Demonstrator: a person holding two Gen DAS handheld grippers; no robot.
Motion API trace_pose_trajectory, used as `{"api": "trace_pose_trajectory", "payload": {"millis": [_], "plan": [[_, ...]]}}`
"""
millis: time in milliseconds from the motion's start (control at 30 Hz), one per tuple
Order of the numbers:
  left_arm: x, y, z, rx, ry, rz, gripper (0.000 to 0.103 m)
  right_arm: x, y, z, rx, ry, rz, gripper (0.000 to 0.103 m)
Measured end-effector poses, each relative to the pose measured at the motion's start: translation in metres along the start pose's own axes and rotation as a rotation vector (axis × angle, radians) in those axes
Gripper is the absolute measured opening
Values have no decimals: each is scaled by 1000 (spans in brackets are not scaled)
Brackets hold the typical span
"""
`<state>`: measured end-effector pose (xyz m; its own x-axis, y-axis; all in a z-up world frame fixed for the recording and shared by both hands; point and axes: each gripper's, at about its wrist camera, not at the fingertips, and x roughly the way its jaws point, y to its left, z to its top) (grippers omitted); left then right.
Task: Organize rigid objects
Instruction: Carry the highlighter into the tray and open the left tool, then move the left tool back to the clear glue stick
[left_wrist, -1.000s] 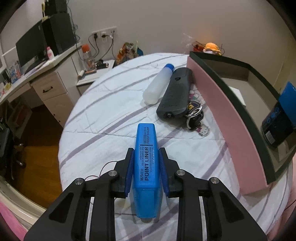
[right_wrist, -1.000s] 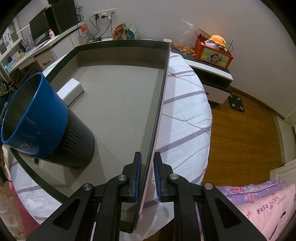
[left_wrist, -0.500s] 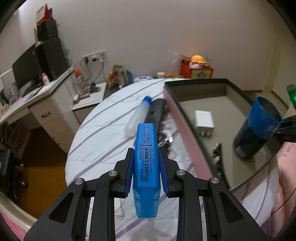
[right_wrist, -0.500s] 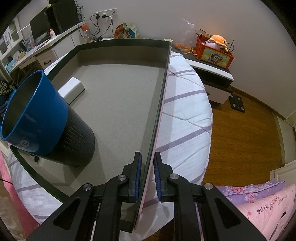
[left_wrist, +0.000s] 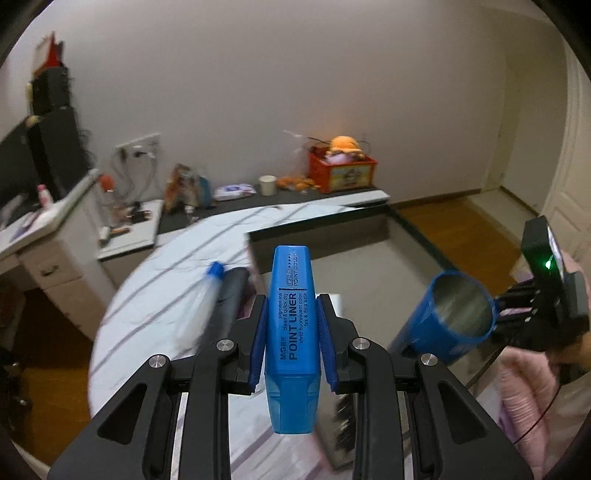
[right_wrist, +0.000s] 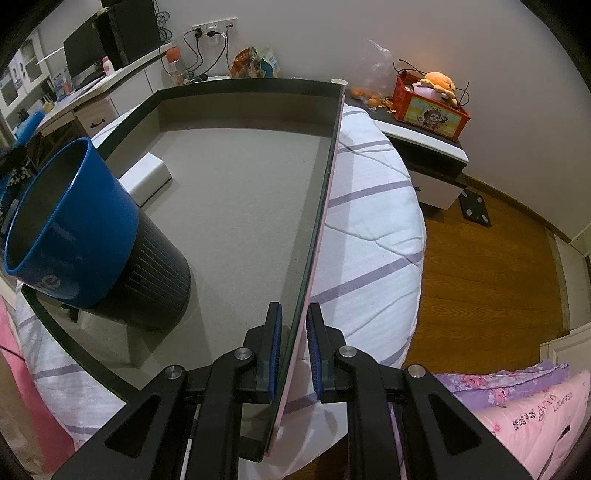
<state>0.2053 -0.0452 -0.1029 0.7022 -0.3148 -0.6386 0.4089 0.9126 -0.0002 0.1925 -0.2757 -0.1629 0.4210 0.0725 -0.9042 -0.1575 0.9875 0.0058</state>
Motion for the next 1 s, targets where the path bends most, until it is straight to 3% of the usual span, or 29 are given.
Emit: {"api": "trace_pose_trajectory", "payload": {"millis": [233,533,667,767,900,1000], "plan": [[50,-31,-11,19,116,-63,26,0,0,-1,-5,-3,11,15],[71,-47,-32,1,201,-107,28,-1,-2,-1,-7,-5,23,16],[64,-45,-35,-29,180,-110,69,-1,-2,-1,-7,-4,22,16],[55,-37,-37,-65,161,-157,77,-1,-2,-2,-4,-3,22,16],[34,-27,-41,-80,123,-158,79,-1,-1,-1,-1,0,18,16],[13,-15,-42,-103,73,-126,89,-1,-2,-1,4,4,19,16]]}}
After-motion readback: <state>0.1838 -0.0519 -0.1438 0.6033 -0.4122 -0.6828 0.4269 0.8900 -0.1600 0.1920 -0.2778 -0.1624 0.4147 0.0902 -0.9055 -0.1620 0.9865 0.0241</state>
